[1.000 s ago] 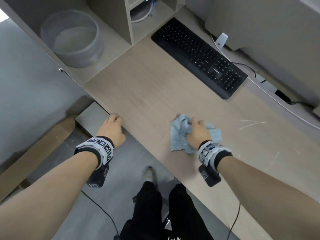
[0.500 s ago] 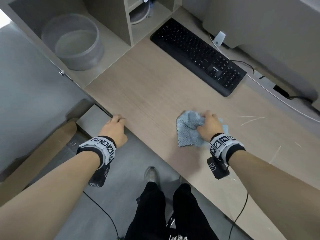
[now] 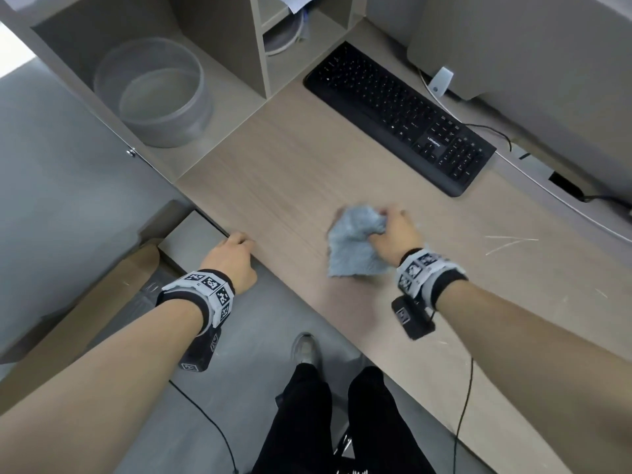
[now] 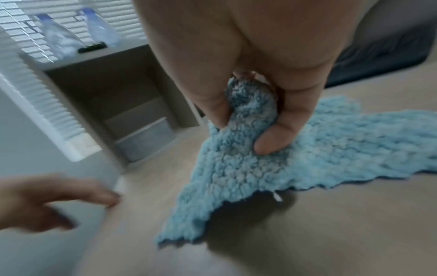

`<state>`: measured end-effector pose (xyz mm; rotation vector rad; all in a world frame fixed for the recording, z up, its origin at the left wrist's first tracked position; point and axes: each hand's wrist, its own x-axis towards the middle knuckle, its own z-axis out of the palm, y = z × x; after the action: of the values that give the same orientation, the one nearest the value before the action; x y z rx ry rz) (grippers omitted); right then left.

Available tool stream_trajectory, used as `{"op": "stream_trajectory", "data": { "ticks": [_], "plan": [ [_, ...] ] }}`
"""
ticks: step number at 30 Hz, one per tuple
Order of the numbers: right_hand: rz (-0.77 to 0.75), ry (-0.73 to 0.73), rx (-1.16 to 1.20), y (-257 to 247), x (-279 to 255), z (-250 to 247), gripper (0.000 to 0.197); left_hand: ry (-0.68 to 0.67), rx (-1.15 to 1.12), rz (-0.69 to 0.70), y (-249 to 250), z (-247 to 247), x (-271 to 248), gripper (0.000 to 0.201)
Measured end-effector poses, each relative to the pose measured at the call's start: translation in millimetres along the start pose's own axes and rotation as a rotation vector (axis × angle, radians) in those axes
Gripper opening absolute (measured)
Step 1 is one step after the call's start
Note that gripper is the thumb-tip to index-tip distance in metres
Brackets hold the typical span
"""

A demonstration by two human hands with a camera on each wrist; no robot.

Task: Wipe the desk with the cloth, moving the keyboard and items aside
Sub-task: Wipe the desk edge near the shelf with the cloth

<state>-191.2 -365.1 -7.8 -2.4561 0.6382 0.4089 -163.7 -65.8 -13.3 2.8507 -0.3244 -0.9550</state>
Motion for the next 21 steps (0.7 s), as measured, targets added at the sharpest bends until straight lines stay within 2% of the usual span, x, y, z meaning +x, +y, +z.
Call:
{"op": "stream_trajectory", "data": {
  "ticks": [3, 6, 8, 11, 13, 14, 16, 21],
  "plan": [
    [0.099, 0.068, -0.137, 8, 31, -18, 0.039, 0.009, 0.002, 0.021, -4, 2, 0, 0.066],
    [-0.003, -0.004, -0.155, -16, 30, 12, 0.04, 0.0, 0.003, 0.032, -7, 2, 0, 0.066],
    [-0.132, -0.103, -0.115, -41, 11, 44, 0.044, -0.001, 0.009, 0.037, -7, 2, 2, 0.066],
    [-0.344, -0.35, -0.062, -71, -28, 85, 0.048, -0.022, 0.02, 0.034, -9, -2, 5, 0.064],
    [-0.41, -0.481, -0.016, -75, -41, 97, 0.043, -0.042, 0.028, 0.043, -9, -5, 7, 0.06],
    [-0.423, -0.496, 0.022, -73, -43, 95, 0.041, -0.052, 0.033, 0.047, -8, -8, 7, 0.059],
    [-0.368, -0.418, 0.105, -67, -36, 79, 0.039, -0.066, 0.044, 0.034, -7, -15, 10, 0.058],
    [-0.046, -0.118, 0.332, -39, 15, 15, 0.045, -0.128, -0.024, -0.076, 6, -44, 30, 0.05]
  ]
}}
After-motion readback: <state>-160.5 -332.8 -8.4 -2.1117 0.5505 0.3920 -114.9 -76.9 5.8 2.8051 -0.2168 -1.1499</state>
